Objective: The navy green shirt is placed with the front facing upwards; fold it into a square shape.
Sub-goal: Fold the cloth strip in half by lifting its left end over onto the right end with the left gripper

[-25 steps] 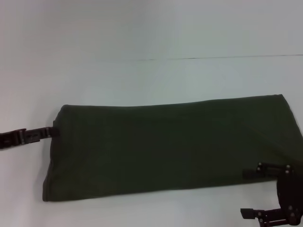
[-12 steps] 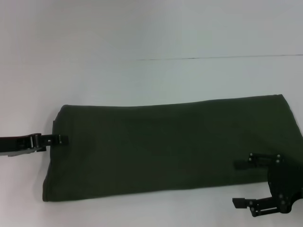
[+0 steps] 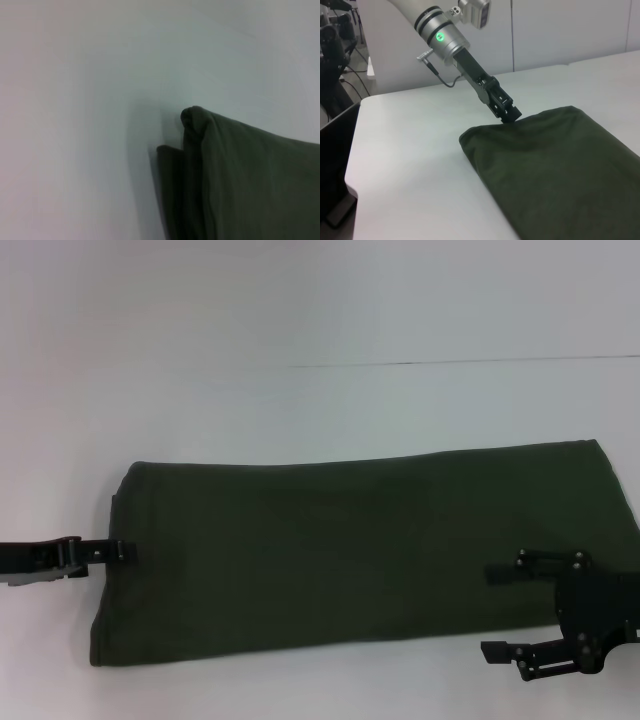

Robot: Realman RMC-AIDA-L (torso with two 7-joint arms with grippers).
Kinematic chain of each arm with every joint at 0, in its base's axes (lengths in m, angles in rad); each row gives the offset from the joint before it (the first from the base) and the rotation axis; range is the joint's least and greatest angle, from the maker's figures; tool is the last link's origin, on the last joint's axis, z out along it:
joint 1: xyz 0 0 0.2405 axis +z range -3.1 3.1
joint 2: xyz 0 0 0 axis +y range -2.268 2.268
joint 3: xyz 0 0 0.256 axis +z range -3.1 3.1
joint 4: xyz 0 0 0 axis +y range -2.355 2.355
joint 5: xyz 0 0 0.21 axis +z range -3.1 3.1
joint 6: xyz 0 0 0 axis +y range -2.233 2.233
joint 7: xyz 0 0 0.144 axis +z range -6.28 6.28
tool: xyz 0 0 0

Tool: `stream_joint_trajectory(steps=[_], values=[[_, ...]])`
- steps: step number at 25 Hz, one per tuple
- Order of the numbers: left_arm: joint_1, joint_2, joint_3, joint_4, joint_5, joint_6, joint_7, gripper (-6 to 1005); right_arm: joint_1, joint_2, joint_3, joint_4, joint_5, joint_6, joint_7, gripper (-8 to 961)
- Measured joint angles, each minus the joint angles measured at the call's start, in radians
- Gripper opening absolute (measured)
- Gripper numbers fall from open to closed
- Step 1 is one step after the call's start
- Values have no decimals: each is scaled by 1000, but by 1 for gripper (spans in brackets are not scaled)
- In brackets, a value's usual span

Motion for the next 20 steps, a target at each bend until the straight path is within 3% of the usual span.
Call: stream_joint_trajectory(steps=[20], values=[[-6, -3, 4, -30, 3, -19, 2, 886, 4, 2, -1, 3, -2, 8, 1, 912]])
